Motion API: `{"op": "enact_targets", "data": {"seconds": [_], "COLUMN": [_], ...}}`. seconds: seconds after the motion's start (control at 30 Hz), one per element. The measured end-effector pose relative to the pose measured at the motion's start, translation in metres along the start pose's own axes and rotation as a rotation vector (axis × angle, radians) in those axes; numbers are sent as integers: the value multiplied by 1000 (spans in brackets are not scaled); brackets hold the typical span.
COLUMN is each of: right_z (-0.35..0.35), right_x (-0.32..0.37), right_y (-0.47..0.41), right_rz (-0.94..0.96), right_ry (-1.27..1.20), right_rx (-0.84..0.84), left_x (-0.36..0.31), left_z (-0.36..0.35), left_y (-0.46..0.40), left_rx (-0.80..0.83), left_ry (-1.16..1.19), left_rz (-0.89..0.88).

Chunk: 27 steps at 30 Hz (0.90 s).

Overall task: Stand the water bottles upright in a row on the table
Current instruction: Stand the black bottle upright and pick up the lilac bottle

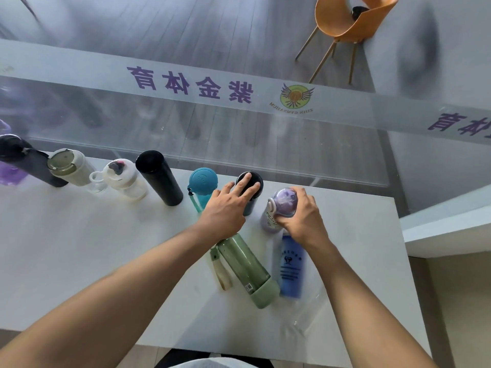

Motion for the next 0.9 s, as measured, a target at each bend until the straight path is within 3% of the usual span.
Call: {"op": "enact_targets", "data": {"seconds": [0.57,0.9], "right_z": [9,38], "right_x": [-16,-39], "right_y": [-21,34], "right_rz": [-80,-196], "right_ry": [15,18], "right_rx": [-55,-168], "left_x": [0,-4], "left_z": [-1,1], "left_y": [1,-2], "left_rx": [36,-14], "left_ry": [52,107], "left_rz": [-39,-31]}}
Point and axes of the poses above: each hand's wrist, its own y-axis away from the middle knuckle, its own z-axis out of the back of the hand, x = y × z, the point moved 4 cm from there along -y, towards the middle knuckle, and after that the axes turned 3 degrees about z, right-handed, at the moved point
